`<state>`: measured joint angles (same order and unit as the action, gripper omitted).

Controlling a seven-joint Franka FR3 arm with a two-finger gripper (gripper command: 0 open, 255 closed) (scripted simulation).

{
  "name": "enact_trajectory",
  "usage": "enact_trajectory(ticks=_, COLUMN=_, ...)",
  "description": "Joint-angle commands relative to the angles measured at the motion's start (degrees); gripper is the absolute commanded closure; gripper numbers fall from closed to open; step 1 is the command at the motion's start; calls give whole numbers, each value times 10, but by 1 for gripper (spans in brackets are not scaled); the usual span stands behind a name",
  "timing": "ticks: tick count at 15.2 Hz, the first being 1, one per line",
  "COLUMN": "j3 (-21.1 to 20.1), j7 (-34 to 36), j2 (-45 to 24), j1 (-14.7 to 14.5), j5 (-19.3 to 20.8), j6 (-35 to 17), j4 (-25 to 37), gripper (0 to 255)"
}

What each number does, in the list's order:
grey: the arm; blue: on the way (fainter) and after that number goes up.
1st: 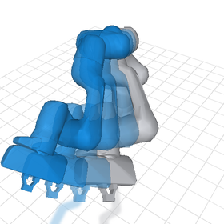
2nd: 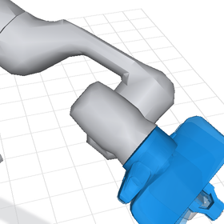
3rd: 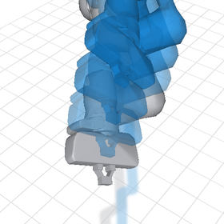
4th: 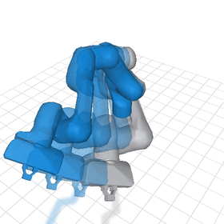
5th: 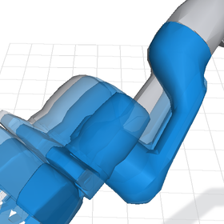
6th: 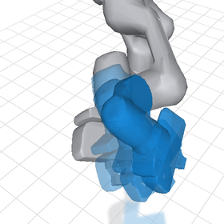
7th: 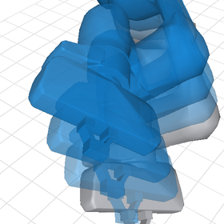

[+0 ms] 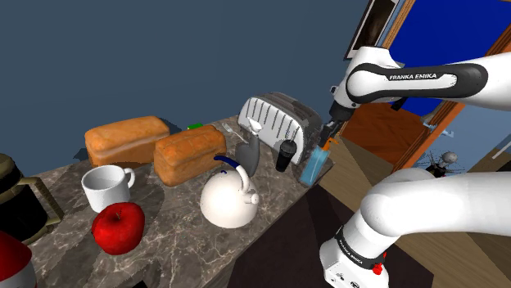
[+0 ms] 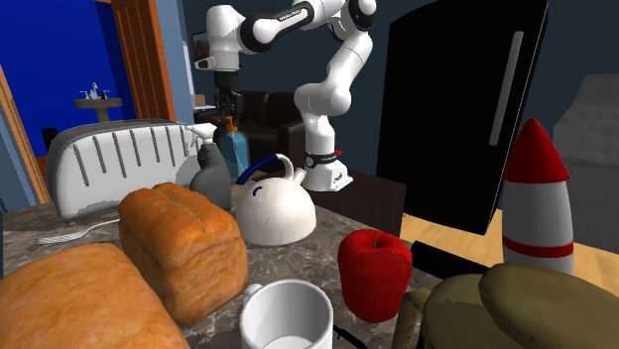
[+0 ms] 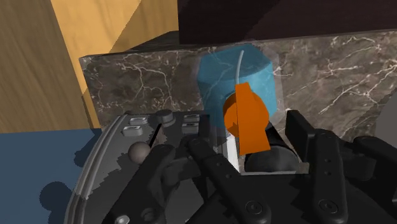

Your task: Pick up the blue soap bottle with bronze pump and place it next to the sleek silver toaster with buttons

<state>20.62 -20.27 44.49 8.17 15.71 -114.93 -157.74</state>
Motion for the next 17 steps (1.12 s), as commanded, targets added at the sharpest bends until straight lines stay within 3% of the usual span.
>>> enact_trajectory(ticks=1, j3=0, j7=0, j2=0, j1=0, j5=0, j6=0, j4=0, gripper=0)
enact_trajectory(ticks=5, j3=0, j7=0, j2=0, j1=0, j5=0, j6=0, j4=0, gripper=0)
enact_trajectory(ticks=9, j3=-18, j7=-2, j2=20, j1=-5, j5=-16, j6=81, j4=61, gripper=0)
enact_trajectory(ticks=17, j3=-18, j7=-2, j2=20, j1=-5, j5=-16, j6=81, j4=61, gripper=0)
